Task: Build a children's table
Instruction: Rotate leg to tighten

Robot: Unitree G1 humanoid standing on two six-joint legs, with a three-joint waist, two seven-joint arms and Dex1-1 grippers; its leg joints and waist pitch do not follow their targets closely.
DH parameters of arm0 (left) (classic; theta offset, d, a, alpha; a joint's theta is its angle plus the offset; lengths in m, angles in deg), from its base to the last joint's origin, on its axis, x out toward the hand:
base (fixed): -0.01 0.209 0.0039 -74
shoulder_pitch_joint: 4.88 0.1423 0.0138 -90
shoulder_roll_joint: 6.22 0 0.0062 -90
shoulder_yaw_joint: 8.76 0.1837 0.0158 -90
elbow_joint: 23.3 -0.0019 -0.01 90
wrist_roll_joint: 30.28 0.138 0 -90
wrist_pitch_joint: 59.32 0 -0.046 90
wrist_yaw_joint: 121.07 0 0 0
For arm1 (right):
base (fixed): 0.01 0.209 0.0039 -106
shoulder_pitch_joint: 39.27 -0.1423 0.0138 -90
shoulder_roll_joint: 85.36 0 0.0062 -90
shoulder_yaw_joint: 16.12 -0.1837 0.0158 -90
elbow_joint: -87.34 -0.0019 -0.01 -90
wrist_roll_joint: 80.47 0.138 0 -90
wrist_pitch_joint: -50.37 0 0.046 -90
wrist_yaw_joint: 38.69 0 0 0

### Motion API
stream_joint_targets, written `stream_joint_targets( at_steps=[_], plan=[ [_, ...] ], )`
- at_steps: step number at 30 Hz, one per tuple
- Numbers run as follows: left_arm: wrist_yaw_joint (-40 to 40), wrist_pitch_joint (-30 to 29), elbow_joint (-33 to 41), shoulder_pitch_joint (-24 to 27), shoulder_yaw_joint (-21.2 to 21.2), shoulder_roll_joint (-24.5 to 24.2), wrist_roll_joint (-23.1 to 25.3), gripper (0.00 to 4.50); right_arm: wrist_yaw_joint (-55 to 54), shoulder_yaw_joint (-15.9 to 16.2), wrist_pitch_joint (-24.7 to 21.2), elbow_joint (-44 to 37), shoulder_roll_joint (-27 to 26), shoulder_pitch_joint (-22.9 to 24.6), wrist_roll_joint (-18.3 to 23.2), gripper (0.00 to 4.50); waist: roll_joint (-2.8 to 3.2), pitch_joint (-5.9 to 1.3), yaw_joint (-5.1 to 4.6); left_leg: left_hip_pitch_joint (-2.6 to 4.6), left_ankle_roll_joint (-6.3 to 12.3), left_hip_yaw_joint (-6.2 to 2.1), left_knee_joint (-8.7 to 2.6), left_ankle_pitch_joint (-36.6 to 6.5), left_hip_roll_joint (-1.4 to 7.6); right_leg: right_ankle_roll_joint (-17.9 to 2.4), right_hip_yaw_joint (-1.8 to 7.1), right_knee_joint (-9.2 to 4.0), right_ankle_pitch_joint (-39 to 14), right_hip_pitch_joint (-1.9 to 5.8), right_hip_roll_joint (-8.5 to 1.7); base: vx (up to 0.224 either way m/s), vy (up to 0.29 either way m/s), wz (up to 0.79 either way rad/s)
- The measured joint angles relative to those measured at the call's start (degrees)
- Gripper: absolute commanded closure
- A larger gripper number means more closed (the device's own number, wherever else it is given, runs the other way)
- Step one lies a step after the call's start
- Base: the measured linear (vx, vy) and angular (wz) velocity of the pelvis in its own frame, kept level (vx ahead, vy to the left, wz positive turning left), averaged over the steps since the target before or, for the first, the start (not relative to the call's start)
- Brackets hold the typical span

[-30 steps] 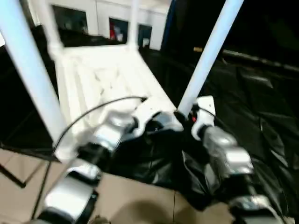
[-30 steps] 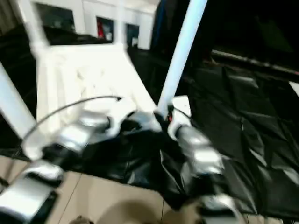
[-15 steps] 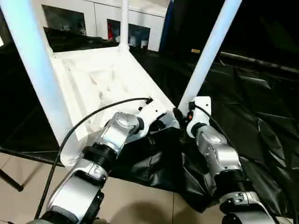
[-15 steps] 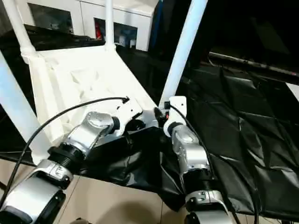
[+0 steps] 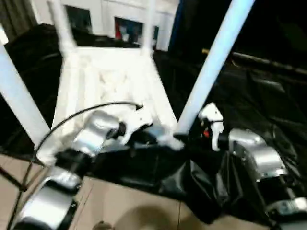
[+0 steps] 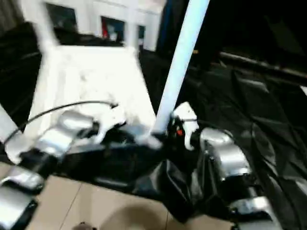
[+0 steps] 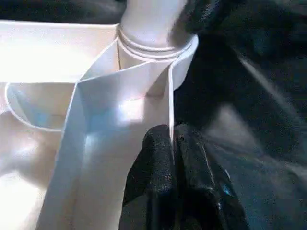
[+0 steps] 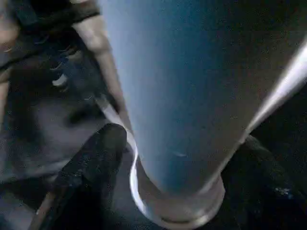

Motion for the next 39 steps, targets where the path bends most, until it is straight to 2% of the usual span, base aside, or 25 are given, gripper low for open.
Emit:
stream_joint_targets(
  at_steps=[2, 6, 10, 19, 25, 27, 31, 33, 36, 39],
  plan=[
    [-1.94, -0.25, 0.91, 0.46, 0.47, -0.42, -0.43, 4.5, 2.46, 0.1, -0.37, -0.12, 1.28, 0.0, 0.14, 1.41, 0.0, 0.0, 0.43, 0.01, 0.0, 0.03, 0.03, 0.0, 0.01, 0.0, 0.0, 0.01, 0.0, 0.03, -0.04, 0.0, 0.0, 0.0],
    [-3.21, -0.27, 1.26, 0.46, 1.29, -0.73, -0.47, 4.5, 7.56, 2.09, -1.59, -0.97, 3.64, -0.07, 0.32, 1.41, 0.0, 0.0, 0.42, 0.03, 0.0, 0.04, 0.08, 0.0, -0.01, -0.02, -0.01, 0.09, 0.02, 0.04, -0.05, 0.0, 0.0, 0.0],
    [-4.08, -0.28, 1.4, 0.56, 1.5, -0.82, -0.66, 4.5, 9.53, 2.58, -1.76, -1.15, 4.54, -0.22, 0.3, 1.41, 0.0, 0.0, 0.45, 0.03, 0.0, 0.04, 0.08, 0.0, -0.01, -0.02, -0.03, 0.15, 0.02, 0.04, -0.05, 0.0, 0.0, 0.0],
    [-4.98, -0.74, 2.57, 1.21, 1.49, -1.21, -0.82, 4.5, 10.64, 3.09, -1.78, -1.3, 5.19, -0.35, 0.26, 2.17, -0.02, -0.01, 0.6, 0.02, 0.0, 0.04, 0.12, 0.0, -0.02, -0.02, -0.03, 0.16, 0.02, 0.04, -0.05, 0.0, 0.0, 0.0],
    [-4.37, -0.42, 2.43, 1.22, 1.44, -1.15, -0.7, 4.5, 9.65, 2.44, -1.8, -2.26, 4.63, 0.63, 0.21, 2.43, -0.02, -0.02, 0.65, 0.04, 0.0, 0.04, 0.13, 0.0, -0.02, -0.02, -0.03, 0.18, 0.02, 0.07, -0.05, 0.0, 0.0, 0.0],
    [-2.07, 0.4, 0.68, 0.87, 0.99, 0.06, -0.26, 4.5, 7.28, 0.85, -1.69, -2.59, 3.38, 2.35, 0.21, 2.46, 0.03, -0.08, 1.01, 0.17, 0.0, 0.05, 0.17, 0.0, -0.02, -0.02, -0.02, 0.19, 0.03, 0.26, -0.06, 0.0, 0.0, 0.0],
    [4.92, 0.68, -3.72, -1.15, 0.21, 3.17, 1.24, 4.5, -1.21, -1.88, -1.49, -1.0, 0.24, 2.79, -0.67, 2.51, 0.06, -0.09, 0.75, 0.22, 0.0, 0.03, 0.23, 0.0, -0.04, 0.06, -0.02, 0.18, 0.23, 0.28, -0.06, -0.014, -0.001, 0.0],
    [11.69, -0.07, -7.24, -2.72, -1.12, 6.35, 2.43, 4.5, -10.56, -5.21, -0.7, 1.63, -4.56, 2.71, -1.76, 2.54, 0.01, -0.13, 0.23, 0.24, 0.0, -0.05, 0.25, 0.0, -0.04, 0.11, -0.09, 0.18, 0.22, 0.26, -0.05, -0.059, -0.004, -0.02],
    [20.26, -1.83, -10.87, -4.27, -2.4, 10.44, 3.19, 4.5, -24.69, -9.23, -0.08, 4.42, -11.6, 2.03, -2.64, 2.55, 0.26, -0.19, -0.7, 0.23, 0.0, -0.28, 0.34, 0.0, -0.12, 0.13, -0.27, -0.07, 0.21, 0.13, -0.09, -0.065, 0.007, -0.08],
    [27.15, -2.61, -13.24, -5.25, -3.03, 13.9, 4.04, 4.5, -37.03, -12.34, 0.38, 7.31, -17.51, 0.13, -2.99, 2.57, 0.39, -0.18, -1.69, 0.22, 0.0, -0.51, 0.41, 0.0, -0.17, 0.13, -0.44, -0.47, 0.21, 0.07, -0.09, 0.0, 0.0, 0.0]
  ],
)
